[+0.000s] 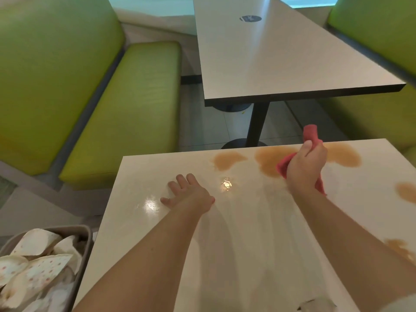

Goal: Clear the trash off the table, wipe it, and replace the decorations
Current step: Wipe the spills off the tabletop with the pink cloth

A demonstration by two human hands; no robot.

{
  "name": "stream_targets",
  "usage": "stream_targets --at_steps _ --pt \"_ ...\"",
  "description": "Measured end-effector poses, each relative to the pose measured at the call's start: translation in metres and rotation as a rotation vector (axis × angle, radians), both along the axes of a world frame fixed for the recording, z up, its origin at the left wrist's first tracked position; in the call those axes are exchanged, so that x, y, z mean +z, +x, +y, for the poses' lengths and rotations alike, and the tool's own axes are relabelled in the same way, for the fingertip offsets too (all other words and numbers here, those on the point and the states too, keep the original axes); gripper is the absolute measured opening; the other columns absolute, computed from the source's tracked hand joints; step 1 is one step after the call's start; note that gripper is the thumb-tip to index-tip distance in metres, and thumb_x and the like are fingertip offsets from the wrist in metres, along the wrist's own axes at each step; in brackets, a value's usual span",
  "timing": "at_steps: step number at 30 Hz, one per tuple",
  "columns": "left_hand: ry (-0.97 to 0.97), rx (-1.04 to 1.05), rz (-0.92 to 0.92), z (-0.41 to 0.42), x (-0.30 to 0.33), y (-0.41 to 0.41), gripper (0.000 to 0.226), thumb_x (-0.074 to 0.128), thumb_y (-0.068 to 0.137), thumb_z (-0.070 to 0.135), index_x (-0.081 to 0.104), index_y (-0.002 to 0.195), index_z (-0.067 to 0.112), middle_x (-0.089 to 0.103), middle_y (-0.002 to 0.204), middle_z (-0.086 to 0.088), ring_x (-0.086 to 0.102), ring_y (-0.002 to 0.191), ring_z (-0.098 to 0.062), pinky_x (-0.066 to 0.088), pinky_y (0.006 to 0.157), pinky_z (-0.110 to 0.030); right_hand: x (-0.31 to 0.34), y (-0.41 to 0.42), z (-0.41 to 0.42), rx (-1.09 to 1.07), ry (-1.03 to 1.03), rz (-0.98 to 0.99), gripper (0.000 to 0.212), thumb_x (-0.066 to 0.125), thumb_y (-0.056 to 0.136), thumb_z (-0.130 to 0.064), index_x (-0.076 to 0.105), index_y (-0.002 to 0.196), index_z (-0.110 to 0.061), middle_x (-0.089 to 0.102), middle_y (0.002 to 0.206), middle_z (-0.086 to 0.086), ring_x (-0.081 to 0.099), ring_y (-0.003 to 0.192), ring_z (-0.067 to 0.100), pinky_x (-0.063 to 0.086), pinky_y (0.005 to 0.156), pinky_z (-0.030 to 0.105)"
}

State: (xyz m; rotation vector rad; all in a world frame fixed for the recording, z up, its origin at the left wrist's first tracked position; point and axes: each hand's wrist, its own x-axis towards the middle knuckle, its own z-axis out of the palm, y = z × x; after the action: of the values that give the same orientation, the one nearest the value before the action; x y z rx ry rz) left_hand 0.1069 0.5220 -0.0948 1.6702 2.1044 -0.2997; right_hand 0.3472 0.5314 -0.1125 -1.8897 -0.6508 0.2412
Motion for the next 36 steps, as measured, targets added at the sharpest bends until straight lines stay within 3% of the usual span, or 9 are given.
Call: stream_targets --at_steps 3,5,9,13,20,23,27,33,36 --pt "-0.002 -0.008 -0.005 0.000 0.000 0.000 0.087 0.062 0.086 0.053 0.011 0.146 0.016 0.013 0.147 -0.006 0.011 0.140 -0.031 0.025 0.109 -0.060 -0.018 0.008 0.024 0.173 -0.173 -0.025 0.052 0.014 0.096 -0.055 0.056 0.116 -0.032 0.071 0.089 0.004 0.069 0.089 0.015 0.048 0.100 0.028" --pt "-0.002 -0.009 0.000 0.002 0.000 -0.001 0.088 0.062 0.085 0.053 0.010 0.147 0.016 0.011 0.148 -0.007 0.010 0.140 -0.031 0.025 0.109 -0.061 -0.021 0.006 0.036 0.283 -0.277 -0.119 0.049 0.017 0.101 -0.042 0.059 0.120 -0.025 0.068 0.111 0.006 0.058 0.118 0.023 0.022 0.119 0.035" --pt "-0.009 0.005 -0.002 0.003 0.000 -0.001 0.091 0.064 0.084 0.053 0.009 0.148 0.016 0.011 0.148 -0.007 0.010 0.140 -0.031 0.025 0.109 -0.061 -0.019 -0.017 0.044 0.590 -0.378 -0.132 0.063 0.012 0.094 -0.054 0.056 0.130 -0.026 0.063 0.126 0.010 0.040 0.136 0.036 0.020 0.117 0.050" --pt "-0.015 0.011 -0.003 0.004 0.002 0.001 0.094 0.064 0.084 0.054 0.007 0.149 0.016 0.010 0.149 -0.007 0.009 0.141 -0.031 0.024 0.110 -0.061 -0.022 -0.037 0.014 0.921 -0.386 -0.271 0.048 0.021 0.105 -0.045 0.038 0.148 -0.035 0.030 0.157 -0.013 0.013 0.149 0.015 0.005 0.123 0.044" --pt "0.004 0.001 -0.009 -0.001 0.000 0.001 0.089 0.062 0.087 0.051 0.008 0.149 0.016 0.009 0.151 -0.007 0.008 0.142 -0.032 0.021 0.111 -0.062 -0.015 -0.055 0.042 0.884 -0.416 -0.337 0.048 0.017 0.106 -0.029 0.036 0.150 -0.021 0.029 0.159 -0.004 0.017 0.148 0.010 -0.001 0.122 0.036" --pt "0.025 -0.001 -0.022 -0.002 0.001 -0.001 0.087 0.062 0.086 0.051 0.011 0.148 0.017 0.011 0.151 -0.006 0.008 0.143 -0.031 0.021 0.111 -0.061 -0.008 -0.085 0.040 1.047 -0.379 -0.353 0.045 0.022 0.107 -0.030 0.036 0.150 -0.025 0.029 0.158 -0.009 0.016 0.147 0.006 -0.002 0.121 0.033" --pt "0.047 0.008 -0.029 -0.003 0.000 -0.002 0.088 0.063 0.085 0.055 0.014 0.148 0.018 0.012 0.151 -0.005 0.009 0.143 -0.029 0.022 0.112 -0.059 -0.018 -0.079 0.011 1.226 -0.372 -0.665 0.045 0.030 0.105 -0.036 0.034 0.150 -0.036 0.023 0.159 -0.017 0.013 0.148 0.005 0.003 0.121 0.035" --pt "0.079 0.007 -0.049 -0.008 0.000 -0.002 0.083 0.062 0.086 0.053 0.017 0.147 0.017 0.015 0.150 -0.005 0.010 0.143 -0.028 0.022 0.112 -0.058 -0.017 -0.076 0.036 1.020 -0.488 -0.686 0.046 0.029 0.105 -0.034 0.031 0.151 -0.035 0.020 0.161 -0.011 0.011 0.150 0.013 0.004 0.122 0.043" --pt "0.080 0.006 -0.049 -0.007 0.000 -0.004 0.084 0.062 0.085 0.055 0.018 0.146 0.017 0.015 0.151 -0.004 0.011 0.143 -0.028 0.023 0.112 -0.058 -0.014 -0.101 0.014 1.158 -0.443 -0.723 0.046 0.030 0.104 -0.036 0.031 0.150 -0.037 0.018 0.161 -0.014 0.008 0.150 0.011 0.002 0.122 0.041"
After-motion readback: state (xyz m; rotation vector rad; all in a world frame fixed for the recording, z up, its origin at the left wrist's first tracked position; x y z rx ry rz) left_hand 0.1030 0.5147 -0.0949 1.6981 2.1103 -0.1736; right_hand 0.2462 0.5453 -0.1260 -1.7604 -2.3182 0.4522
